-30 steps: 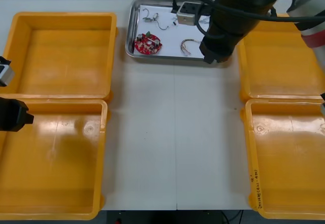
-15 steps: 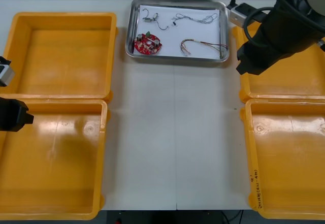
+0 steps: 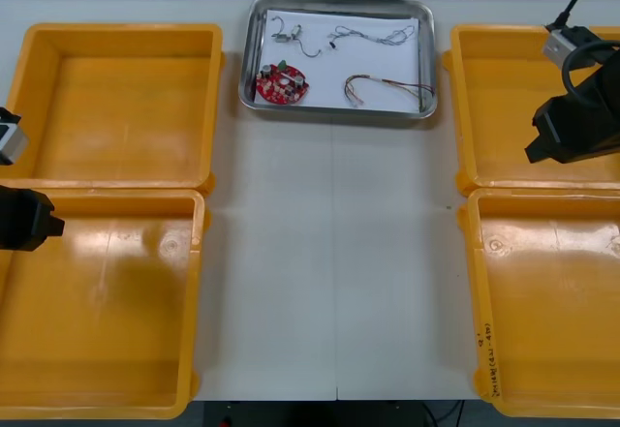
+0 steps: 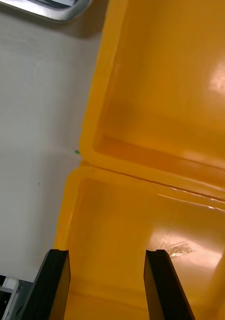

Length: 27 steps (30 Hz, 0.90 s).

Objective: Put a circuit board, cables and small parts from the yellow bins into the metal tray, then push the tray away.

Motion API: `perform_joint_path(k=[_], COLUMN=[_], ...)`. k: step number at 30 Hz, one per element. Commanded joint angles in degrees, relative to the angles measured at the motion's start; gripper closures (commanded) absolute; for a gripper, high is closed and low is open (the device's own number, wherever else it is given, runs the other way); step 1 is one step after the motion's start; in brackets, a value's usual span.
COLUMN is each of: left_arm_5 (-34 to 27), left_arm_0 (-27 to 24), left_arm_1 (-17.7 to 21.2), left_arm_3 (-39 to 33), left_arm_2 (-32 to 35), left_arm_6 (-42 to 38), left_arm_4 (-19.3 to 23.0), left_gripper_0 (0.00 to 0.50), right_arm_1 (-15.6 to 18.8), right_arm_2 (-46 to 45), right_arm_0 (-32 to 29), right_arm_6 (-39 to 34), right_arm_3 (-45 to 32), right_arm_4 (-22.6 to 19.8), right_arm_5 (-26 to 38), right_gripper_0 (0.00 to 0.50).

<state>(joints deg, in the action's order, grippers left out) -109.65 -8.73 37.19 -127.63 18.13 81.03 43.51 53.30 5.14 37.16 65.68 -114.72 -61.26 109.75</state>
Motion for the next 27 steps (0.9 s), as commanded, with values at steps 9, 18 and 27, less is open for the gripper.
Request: perform_joint_path(k=[9,18,27], left_arm_5=[-0.3,-0.3,-0.3], left_arm_0=[1.0,1.0,1.0], left_arm_1=[2.3,2.3,2.3], left_arm_3=[-1.9,-1.9,-1.9], left_arm_2=[1.0,1.0,1.0], left_arm_6=[5.0,5.0,5.0], left_arm_4=[0.4,0.4,0.4], left_gripper_0=[0.000,0.000,0.000], right_arm_1=[5.5,5.7,5.6], right_arm_2=[-13.0,-17.1,-17.4], right_arm_0=[-13.8,-19.0,-21.3], right_arm_6=[-2.6,-1.1,0.3], right_arm_3=[-2.8,-2.6,1.3], right_arm_4=[-0.2,5.1,5.8], right_arm_5=[0.2,-1.5,-9.5], right_gripper_0=[0.070,0.071,0.070])
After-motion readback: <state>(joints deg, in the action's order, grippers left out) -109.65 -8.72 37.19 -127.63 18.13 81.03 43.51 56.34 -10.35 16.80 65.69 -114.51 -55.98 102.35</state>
